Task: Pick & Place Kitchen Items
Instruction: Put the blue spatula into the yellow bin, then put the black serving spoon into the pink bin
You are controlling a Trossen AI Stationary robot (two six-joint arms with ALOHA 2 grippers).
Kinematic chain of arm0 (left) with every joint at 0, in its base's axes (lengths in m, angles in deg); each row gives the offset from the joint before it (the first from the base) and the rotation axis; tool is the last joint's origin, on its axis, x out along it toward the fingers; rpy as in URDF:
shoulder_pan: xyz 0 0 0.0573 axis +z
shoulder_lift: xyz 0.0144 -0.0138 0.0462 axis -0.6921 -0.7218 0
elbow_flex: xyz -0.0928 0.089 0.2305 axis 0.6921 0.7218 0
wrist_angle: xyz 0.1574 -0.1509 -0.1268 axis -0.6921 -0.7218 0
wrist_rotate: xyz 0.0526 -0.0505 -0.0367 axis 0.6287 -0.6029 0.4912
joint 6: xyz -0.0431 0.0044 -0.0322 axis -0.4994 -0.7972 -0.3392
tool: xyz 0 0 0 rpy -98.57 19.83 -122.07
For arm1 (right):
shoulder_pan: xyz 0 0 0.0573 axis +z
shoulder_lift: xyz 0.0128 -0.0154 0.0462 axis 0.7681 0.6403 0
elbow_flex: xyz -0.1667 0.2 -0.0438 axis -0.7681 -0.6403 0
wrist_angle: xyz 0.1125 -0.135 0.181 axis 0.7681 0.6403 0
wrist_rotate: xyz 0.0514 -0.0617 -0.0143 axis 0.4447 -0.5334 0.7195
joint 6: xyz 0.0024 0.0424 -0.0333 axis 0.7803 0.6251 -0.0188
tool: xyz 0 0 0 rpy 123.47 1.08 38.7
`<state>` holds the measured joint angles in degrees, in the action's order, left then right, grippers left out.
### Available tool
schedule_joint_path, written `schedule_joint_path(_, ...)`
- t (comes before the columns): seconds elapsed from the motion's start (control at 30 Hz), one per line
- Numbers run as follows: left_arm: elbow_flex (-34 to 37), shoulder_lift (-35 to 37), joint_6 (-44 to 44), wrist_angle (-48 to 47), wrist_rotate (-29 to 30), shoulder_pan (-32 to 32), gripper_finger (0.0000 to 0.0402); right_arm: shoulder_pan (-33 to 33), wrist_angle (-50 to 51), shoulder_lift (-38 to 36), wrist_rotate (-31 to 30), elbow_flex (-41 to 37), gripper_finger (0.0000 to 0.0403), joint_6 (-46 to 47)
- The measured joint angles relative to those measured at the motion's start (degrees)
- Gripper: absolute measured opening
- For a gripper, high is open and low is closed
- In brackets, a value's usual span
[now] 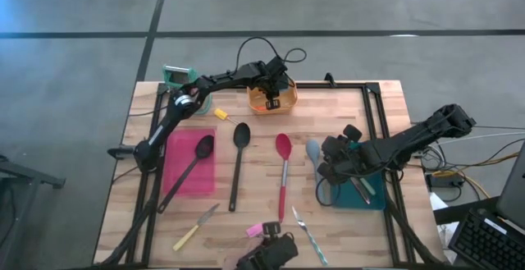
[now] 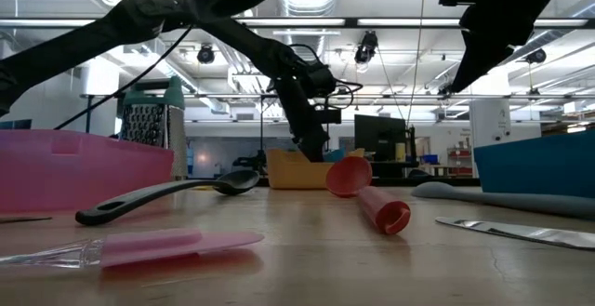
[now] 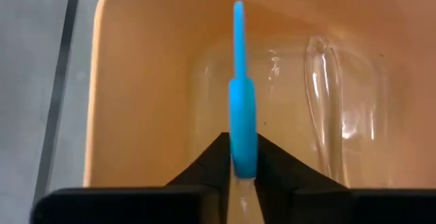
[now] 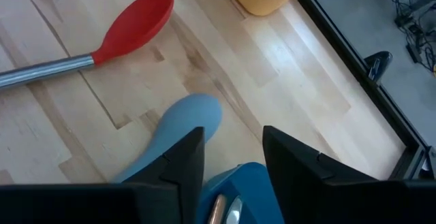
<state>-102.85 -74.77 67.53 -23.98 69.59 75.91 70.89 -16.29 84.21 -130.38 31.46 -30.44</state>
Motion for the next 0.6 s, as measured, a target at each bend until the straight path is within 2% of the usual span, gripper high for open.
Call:
schedule_joint_path(0.2, -0.6, 0.7, 0.5, -0.2, 0.1, -0.4, 0.0134, 0.0, 0.0, 0.0, 0.0, 0.0, 0.0120, 0.0)
schedule_joint_path(0.33, -3.6, 0.7, -0.3, -4.6, 3.7, -1.0, 0.0172, 0.0, 0.0, 0.0, 0.0, 0.0, 0.0111, 0.1)
schedule_joint_path(0.53, -14.7, 0.7, -1.4, -17.6, 7.3, -2.9, 0.0189, 0.0, 0.0, 0.0, 0.0, -0.2, 0.0099, 0.1)
schedule_joint_path(0.6, -14.2, 3.1, -1.9, -17.5, 8.1, -3.7, 0.0188, 0.0, 0.0, 0.0, 0.0, -0.2, 0.0096, 0.2)
